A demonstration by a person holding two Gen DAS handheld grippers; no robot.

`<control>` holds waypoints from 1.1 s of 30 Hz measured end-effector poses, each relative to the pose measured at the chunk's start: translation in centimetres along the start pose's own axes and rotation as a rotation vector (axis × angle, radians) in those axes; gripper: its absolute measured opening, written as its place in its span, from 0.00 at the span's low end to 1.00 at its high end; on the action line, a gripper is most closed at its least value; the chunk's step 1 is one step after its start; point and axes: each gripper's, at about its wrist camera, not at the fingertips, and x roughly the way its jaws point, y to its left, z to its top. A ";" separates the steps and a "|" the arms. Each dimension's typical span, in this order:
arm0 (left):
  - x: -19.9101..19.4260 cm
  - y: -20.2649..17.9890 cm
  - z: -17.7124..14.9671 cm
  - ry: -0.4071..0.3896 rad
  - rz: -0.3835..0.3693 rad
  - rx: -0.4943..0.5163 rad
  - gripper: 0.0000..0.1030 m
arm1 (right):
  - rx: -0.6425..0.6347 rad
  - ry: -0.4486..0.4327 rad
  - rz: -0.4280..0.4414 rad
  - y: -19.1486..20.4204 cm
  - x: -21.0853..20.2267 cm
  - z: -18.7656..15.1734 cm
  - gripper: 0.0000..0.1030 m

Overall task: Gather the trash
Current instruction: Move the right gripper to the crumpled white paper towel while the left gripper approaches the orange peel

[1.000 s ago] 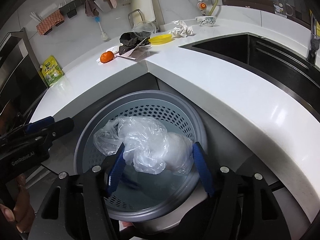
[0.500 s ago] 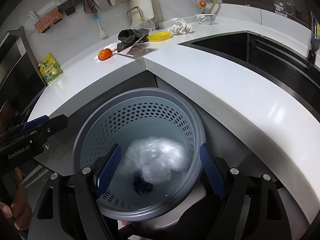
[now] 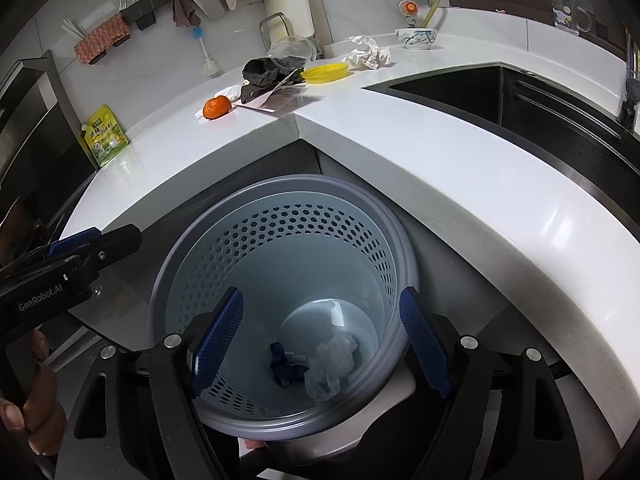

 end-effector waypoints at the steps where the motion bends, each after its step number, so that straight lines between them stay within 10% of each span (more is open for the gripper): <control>1: 0.0 0.1 0.0 -0.001 0.001 -0.001 0.70 | 0.000 0.000 0.001 0.0 0.0 0.0 0.75; 33: 3.4 5.5 7.2 -0.044 0.057 -0.103 0.88 | -0.040 -0.049 0.062 -2.1 1.1 7.7 0.75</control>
